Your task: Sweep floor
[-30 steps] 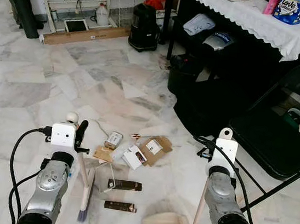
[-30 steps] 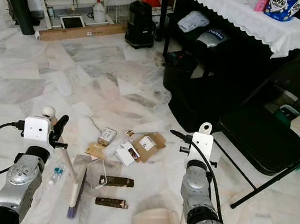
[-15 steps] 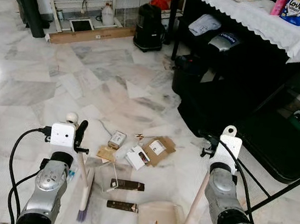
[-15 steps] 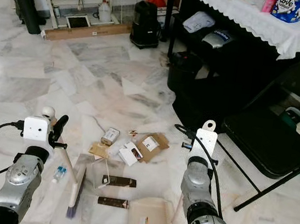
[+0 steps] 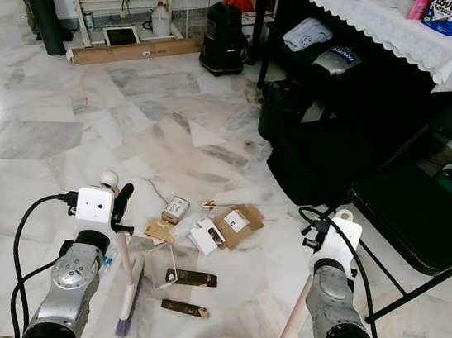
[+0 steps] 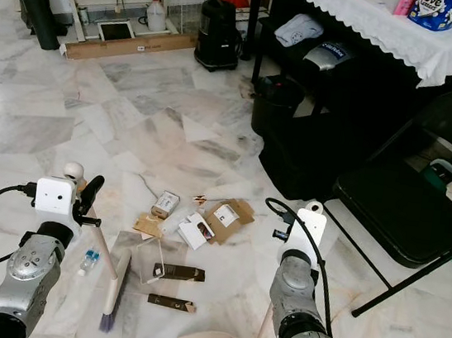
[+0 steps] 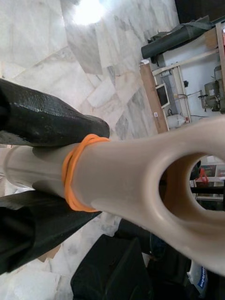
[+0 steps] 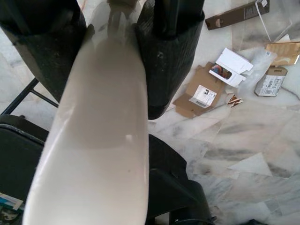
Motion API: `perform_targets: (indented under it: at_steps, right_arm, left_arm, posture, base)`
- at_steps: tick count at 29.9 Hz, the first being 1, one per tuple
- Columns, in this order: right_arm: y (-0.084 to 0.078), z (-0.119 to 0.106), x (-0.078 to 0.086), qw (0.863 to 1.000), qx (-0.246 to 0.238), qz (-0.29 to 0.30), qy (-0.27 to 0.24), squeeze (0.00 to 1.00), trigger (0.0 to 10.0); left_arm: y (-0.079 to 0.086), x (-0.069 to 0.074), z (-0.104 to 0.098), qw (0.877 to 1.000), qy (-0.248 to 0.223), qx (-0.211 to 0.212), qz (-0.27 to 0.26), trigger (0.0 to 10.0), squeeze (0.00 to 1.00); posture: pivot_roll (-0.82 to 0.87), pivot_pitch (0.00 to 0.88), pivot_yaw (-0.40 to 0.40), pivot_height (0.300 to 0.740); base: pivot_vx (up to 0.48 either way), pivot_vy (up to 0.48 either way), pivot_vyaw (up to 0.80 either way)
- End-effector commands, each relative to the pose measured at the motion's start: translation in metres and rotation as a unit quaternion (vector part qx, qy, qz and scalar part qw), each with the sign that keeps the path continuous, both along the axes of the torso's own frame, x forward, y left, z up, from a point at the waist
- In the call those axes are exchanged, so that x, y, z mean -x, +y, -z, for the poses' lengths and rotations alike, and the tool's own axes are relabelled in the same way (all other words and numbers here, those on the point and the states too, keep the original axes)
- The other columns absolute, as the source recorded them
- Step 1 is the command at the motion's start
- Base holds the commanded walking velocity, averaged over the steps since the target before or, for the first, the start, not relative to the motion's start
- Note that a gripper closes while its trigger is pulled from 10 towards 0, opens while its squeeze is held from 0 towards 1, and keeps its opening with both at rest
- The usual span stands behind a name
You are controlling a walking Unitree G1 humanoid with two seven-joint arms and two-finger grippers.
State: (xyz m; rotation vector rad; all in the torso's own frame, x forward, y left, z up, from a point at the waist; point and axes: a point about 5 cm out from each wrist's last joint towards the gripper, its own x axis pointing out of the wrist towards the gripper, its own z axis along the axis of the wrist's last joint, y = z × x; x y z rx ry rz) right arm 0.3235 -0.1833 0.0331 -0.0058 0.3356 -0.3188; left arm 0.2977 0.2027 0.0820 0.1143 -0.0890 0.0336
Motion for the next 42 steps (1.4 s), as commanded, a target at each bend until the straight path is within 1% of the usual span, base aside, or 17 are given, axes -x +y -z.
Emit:
perform_targets:
  at_steps: [1, 5, 7, 9, 13, 20, 22, 27, 29, 33, 34, 36, 40, 42]
  right_arm:
    - [0.000, 0.003, 0.002, 1.000, -0.012, 0.005, 0.006, 0.00, 10.0]
    - [-0.001, -0.002, 0.000, 1.000, -0.020, 0.011, -0.015, 0.00, 10.0]
    - [-0.003, -0.005, -0.002, 1.000, -0.012, 0.014, -0.022, 0.00, 10.0]
    - [-0.003, -0.013, -0.007, 0.999, -0.002, 0.010, -0.046, 0.00, 10.0]
    - [-0.003, -0.016, -0.008, 0.999, 0.005, 0.005, -0.052, 0.00, 10.0]
    - [-0.003, -0.014, -0.007, 0.999, 0.003, 0.006, -0.047, 0.00, 10.0]
    - [-0.002, -0.009, -0.004, 0.999, 0.016, 0.003, -0.030, 0.00, 10.0]
    - [-0.004, -0.003, 0.000, 1.000, 0.022, 0.006, -0.006, 0.00, 10.0]
    - [-0.005, 0.004, 0.004, 0.999, 0.032, 0.003, 0.022, 0.00, 10.0]
    - [-0.004, 0.009, 0.006, 0.999, 0.030, 0.000, 0.033, 0.00, 10.0]
    - [-0.003, 0.011, 0.008, 0.998, 0.033, -0.004, 0.047, 0.00, 10.0]
    - [-0.002, 0.013, 0.009, 0.998, 0.030, -0.004, 0.055, 0.00, 10.0]
    - [-0.001, 0.014, 0.009, 0.998, 0.029, -0.007, 0.062, 0.00, 10.0]
    - [0.000, 0.017, 0.009, 0.996, 0.024, -0.009, 0.082, 0.00, 10.0]
  left_arm:
    - [0.000, -0.001, -0.009, 1.000, -0.015, -0.007, 0.008, 10.0, 0.00]
    - [0.000, -0.002, -0.009, 1.000, -0.015, -0.006, 0.010, 10.0, 0.00]
    - [0.000, -0.002, -0.009, 1.000, -0.016, -0.006, 0.011, 10.0, 0.00]
    - [0.000, -0.002, -0.009, 1.000, -0.016, -0.005, 0.010, 10.0, 0.00]
    - [0.000, -0.002, -0.009, 1.000, -0.017, -0.005, 0.010, 10.0, 0.00]
    - [-0.001, -0.002, -0.009, 1.000, -0.017, -0.004, 0.011, 10.0, 0.00]
    - [-0.001, -0.002, -0.009, 1.000, -0.017, -0.004, 0.011, 10.0, 0.00]
    - [-0.001, -0.002, -0.008, 1.000, -0.015, -0.004, 0.012, 10.0, 0.00]
    - [-0.001, -0.001, -0.008, 1.000, -0.014, -0.004, 0.013, 10.0, 0.00]
    - [-0.001, -0.001, -0.007, 1.000, -0.012, -0.004, 0.014, 10.0, 0.00]
    - [-0.001, -0.002, -0.007, 1.000, -0.010, -0.004, 0.014, 10.0, 0.00]
    - [-0.001, -0.002, -0.007, 1.000, -0.008, -0.005, 0.015, 10.0, 0.00]
    - [-0.001, -0.002, -0.007, 1.000, -0.006, -0.005, 0.016, 10.0, 0.00]
    - [-0.001, -0.003, -0.006, 1.000, -0.004, -0.005, 0.019, 10.0, 0.00]
  posture:
    - [0.10, 0.062, 0.009, 0.740]
    - [0.10, 0.061, 0.009, 0.740]
    - [0.10, 0.060, 0.008, 0.740]
    - [0.10, 0.060, 0.008, 0.740]
    - [0.10, 0.060, 0.008, 0.740]
    - [0.10, 0.060, 0.008, 0.740]
    - [0.10, 0.062, 0.008, 0.740]
    - [0.10, 0.060, 0.007, 0.740]
    - [0.10, 0.057, 0.005, 0.740]
    - [0.10, 0.057, 0.005, 0.740]
    - [0.10, 0.046, 0.004, 0.740]
    - [0.10, 0.042, 0.004, 0.740]
    - [0.10, 0.042, 0.004, 0.740]
    - [0.10, 0.039, 0.004, 0.740]
  base:
    - [0.000, 0.000, 0.00]
    - [0.000, 0.000, 0.00]
    - [0.000, 0.000, 0.00]
    - [0.000, 0.000, 0.00]
    - [0.000, 0.000, 0.00]
    - [0.000, 0.000, 0.00]
    - [0.000, 0.000, 0.00]
    - [0.000, 0.000, 0.00]
    - [0.000, 0.000, 0.00]
    - [0.000, 0.000, 0.00]
    - [0.000, 0.000, 0.00]
    - [0.000, 0.000, 0.00]
    - [0.000, 0.000, 0.00]
    - [0.000, 0.000, 0.00]
